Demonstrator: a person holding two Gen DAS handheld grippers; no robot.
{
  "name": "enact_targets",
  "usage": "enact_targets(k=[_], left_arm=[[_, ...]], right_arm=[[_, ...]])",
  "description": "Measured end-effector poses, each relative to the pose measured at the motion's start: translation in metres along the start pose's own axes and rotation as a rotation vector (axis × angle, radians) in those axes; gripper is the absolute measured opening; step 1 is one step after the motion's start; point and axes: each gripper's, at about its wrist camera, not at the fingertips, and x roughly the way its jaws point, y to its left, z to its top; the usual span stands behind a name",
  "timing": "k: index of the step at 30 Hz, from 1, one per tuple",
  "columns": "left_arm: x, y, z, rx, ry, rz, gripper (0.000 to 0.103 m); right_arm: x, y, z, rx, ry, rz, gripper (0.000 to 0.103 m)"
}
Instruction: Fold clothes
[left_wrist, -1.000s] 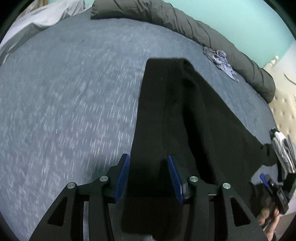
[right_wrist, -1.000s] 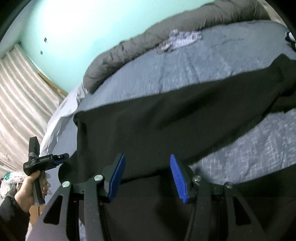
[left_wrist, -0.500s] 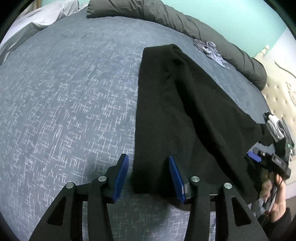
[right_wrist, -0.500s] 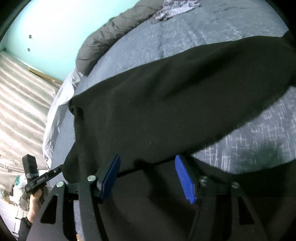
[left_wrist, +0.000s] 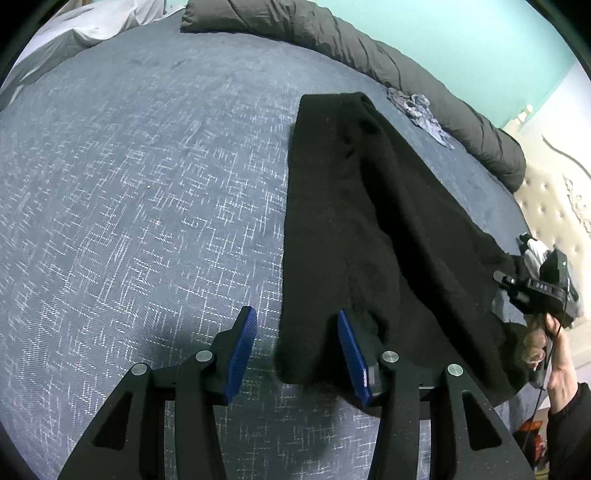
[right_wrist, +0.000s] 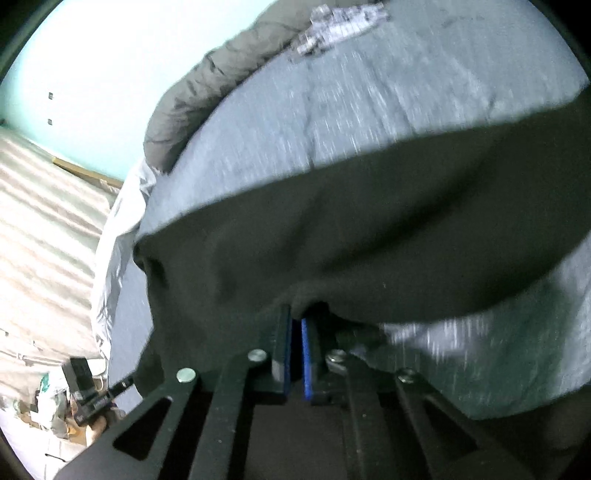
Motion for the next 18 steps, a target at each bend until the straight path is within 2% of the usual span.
enact_targets(k=[7,10,14,18], left_arm=[[-0.003,0.0,0.001,-0.007,-0.009,-0.02,0.05],[-0.002,0.001,0.0,-0.015,-0.005,-0.028,0.053],[0.001,0.003,-0.003,-0.033,0.001,-0.037,0.058],[0.003,0.001,-0.006,-0.044,0.007,-0.057,0.058]], right_arm=[[-0.015,0.01,0.06,-0.048,-0.121,-0.072,0.003],[-0.016,0.018,0.087,-0.1,-0.151,-0.144,0.003],[-0.006,0.02,0.101,-0.147,-0.136,-0.229,0.003],[0.007,0.009,0.089,-0.167,-0.057,-0.226,0.005]])
